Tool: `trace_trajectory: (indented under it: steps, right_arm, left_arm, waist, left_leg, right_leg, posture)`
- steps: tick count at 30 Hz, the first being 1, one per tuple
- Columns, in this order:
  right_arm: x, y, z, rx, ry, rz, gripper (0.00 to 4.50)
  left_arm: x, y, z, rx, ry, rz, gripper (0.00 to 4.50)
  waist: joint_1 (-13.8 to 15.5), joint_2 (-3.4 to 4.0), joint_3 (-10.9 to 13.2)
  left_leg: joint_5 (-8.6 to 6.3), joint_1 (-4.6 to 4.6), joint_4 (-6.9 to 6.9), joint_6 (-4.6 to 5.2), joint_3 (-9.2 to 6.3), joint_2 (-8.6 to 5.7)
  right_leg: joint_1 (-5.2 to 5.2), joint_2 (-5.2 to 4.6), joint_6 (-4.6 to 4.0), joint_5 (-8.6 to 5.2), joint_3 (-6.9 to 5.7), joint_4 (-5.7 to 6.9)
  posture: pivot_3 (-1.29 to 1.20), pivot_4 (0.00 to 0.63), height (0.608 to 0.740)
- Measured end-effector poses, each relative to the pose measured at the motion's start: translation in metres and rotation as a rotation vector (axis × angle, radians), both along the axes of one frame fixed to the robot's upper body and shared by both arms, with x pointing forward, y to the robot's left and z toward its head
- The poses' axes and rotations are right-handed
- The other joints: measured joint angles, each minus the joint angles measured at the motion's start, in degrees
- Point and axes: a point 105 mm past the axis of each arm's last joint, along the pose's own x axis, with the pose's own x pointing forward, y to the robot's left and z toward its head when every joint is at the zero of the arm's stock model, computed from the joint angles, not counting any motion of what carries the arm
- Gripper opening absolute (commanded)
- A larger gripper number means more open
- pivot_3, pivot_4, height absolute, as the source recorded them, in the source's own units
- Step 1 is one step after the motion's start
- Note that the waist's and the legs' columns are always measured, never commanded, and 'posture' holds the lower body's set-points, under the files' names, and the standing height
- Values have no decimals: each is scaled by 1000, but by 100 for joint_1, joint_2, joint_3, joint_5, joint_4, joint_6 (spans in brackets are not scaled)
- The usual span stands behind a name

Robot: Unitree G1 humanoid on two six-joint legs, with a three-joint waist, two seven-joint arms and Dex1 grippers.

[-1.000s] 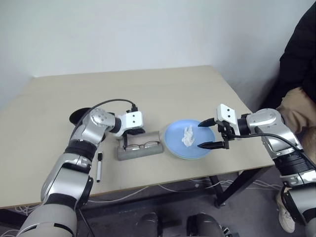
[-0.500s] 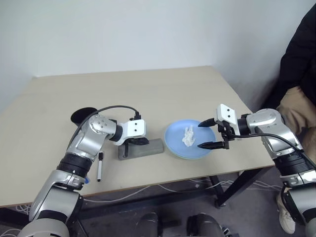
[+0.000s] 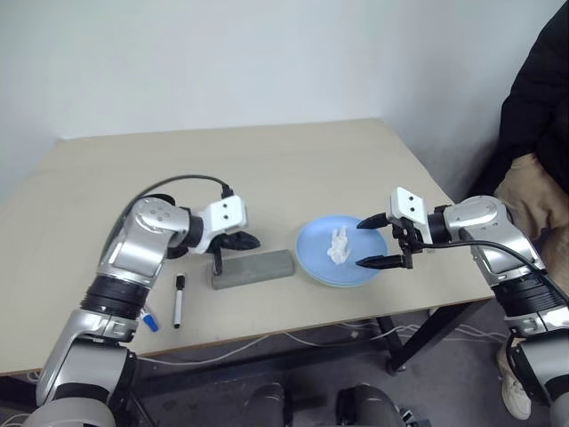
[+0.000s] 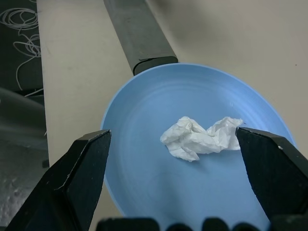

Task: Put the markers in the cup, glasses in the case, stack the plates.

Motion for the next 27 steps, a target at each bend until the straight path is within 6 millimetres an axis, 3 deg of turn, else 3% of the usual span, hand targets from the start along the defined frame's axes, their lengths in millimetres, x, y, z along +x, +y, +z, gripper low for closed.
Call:
trace_trajectory:
  steps: [3, 7, 11, 18, 21, 27]
  right_arm:
    - [0, 0, 0, 0, 2, 0, 4500]
    - [-3, -2, -5, -3, 16, -6, 4500]
    - [-3, -2, -6, -1, 22, -5, 4500]
    - [-4, -3, -6, -2, 29, 4, 4500]
    - [-4, -3, -7, -4, 38, 8, 4500]
    - [-4, -3, -7, -8, 41, 14, 4500]
  left_arm:
    - [-5, 5, 18, -50, -19, 42, 17]
    - [-20, 14, 18, -114, 4, 144, 17]
    - [-32, 16, 21, -181, 16, 258, 921]
    - [-46, 17, 23, -249, 16, 430, 3328]
    - [-42, 22, 24, -266, -12, 528, 4426]
    - [-39, 35, 13, -232, 85, 719, 4471]
  waist:
    - [0, 1, 0]
    - [-6, 2, 1]
    - [3, 2, 2]
    - [2, 1, 1]
    - [3, 1, 1]
    - [4, 0, 2]
  left_leg:
    - [-1, 1, -1, -1, -2, 0]
    - [-1, 2, -4, -2, -1, 0]
    - [0, 5, -3, -3, -7, -1]
    - [1, 9, -1, -3, -10, -5]
    - [2, 11, -1, -5, -12, -5]
    - [2, 12, -1, -5, -15, -5]
  right_leg:
    - [1, 0, -1, 0, 0, 0]
    - [0, 1, -1, 0, 4, -1]
    - [6, 5, -1, -1, 6, 0]
    - [13, 8, -7, -4, 10, -1]
    - [16, 10, -7, -4, 9, -1]
    - [18, 12, -7, -4, 9, -1]
  posture:
    - [0, 0, 701]
    - [0, 0, 701]
    - [0, 0, 701]
    - [0, 0, 701]
    - [0, 0, 701]
    - [0, 0, 701]
